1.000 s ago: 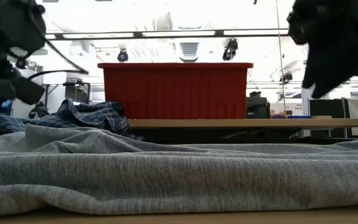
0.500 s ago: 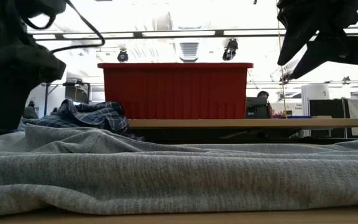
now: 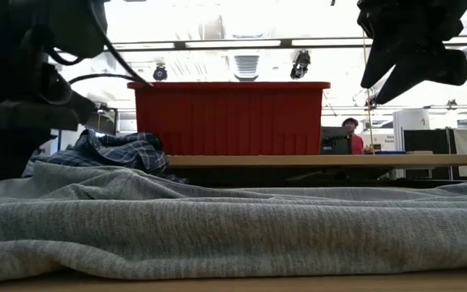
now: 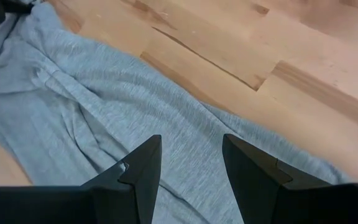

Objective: Fold Laundry from Bin
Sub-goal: Fold the gray shirt

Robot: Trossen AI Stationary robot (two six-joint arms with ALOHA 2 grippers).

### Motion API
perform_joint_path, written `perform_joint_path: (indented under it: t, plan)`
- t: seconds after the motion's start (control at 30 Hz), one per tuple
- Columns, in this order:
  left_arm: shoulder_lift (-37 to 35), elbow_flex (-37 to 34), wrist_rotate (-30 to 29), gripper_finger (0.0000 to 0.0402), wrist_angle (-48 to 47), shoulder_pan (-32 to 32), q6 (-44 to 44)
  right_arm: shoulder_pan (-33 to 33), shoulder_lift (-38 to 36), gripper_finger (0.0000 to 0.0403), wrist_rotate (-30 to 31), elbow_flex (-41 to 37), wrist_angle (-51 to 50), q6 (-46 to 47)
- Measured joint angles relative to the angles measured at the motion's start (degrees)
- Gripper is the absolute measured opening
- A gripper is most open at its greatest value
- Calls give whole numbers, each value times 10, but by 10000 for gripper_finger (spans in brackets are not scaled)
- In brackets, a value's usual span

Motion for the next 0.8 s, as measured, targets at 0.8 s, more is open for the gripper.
perform_joint_path:
  t: [0.8]
  plan:
    - [-163, -14, 48, 1, -47, -167, -462, 17, 269, 164, -140, 0, 110, -302]
